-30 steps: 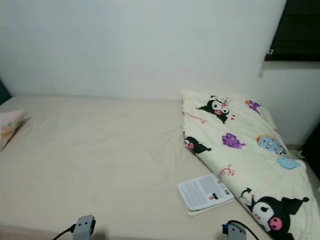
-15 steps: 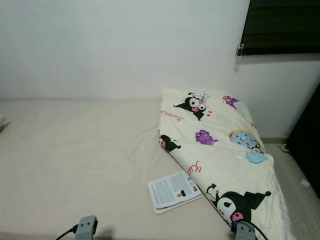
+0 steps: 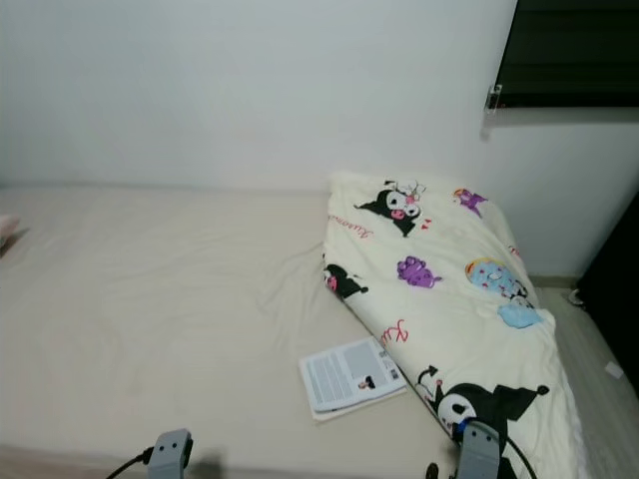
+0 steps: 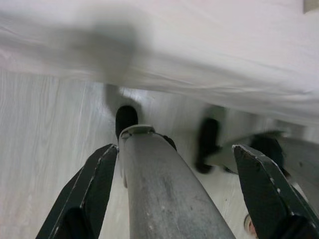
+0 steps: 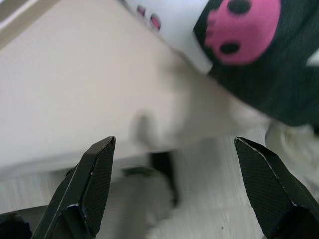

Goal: Clean up the room

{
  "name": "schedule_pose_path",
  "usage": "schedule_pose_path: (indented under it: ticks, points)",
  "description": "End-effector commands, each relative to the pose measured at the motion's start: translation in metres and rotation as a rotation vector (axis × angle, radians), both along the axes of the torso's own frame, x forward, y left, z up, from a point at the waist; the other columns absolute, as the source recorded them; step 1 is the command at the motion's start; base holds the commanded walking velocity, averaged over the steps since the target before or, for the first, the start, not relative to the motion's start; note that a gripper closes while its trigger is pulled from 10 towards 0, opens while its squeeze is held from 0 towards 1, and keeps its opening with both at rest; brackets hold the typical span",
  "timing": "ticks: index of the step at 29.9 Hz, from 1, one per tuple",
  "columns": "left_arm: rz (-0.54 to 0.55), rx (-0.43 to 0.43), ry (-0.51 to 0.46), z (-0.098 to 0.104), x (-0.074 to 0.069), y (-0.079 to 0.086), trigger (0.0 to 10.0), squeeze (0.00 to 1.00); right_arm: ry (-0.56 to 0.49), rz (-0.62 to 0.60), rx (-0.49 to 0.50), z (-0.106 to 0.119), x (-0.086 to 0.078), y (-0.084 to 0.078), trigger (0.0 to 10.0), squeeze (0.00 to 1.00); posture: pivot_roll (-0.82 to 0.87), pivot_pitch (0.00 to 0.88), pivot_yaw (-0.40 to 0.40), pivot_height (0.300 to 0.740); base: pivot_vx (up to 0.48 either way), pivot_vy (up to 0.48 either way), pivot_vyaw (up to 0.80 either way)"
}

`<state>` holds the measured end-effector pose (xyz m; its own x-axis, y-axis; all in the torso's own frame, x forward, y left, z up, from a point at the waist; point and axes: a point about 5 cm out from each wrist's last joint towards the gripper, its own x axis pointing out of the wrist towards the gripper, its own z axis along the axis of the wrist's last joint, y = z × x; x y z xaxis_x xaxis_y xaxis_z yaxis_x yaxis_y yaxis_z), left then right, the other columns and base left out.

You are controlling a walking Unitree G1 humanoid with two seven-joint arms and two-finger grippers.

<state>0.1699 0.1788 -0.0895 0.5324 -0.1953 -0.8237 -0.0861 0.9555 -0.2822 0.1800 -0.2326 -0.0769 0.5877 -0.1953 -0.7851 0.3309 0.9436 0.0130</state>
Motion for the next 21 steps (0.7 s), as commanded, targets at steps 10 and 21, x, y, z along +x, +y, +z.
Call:
schedule_pose_path:
  ticks: [10,21]
  points:
    - [0.011,0.02,0.008,0.0,-0.002,0.006,10.0,0.0,-0.229,0.223,0.165,0.031,0.057,0.027,10.0,0.0,-0.01,0.027,0.046,0.725,0.0,0.0,0.0]
    - [0.01,0.017,-0.013,0.002,0.004,0.003,10.0,0.0,-0.212,0.324,0.349,0.036,0.068,0.046,10.0,0.0,-0.01,0.025,0.044,0.68,0.0,0.0,0.0]
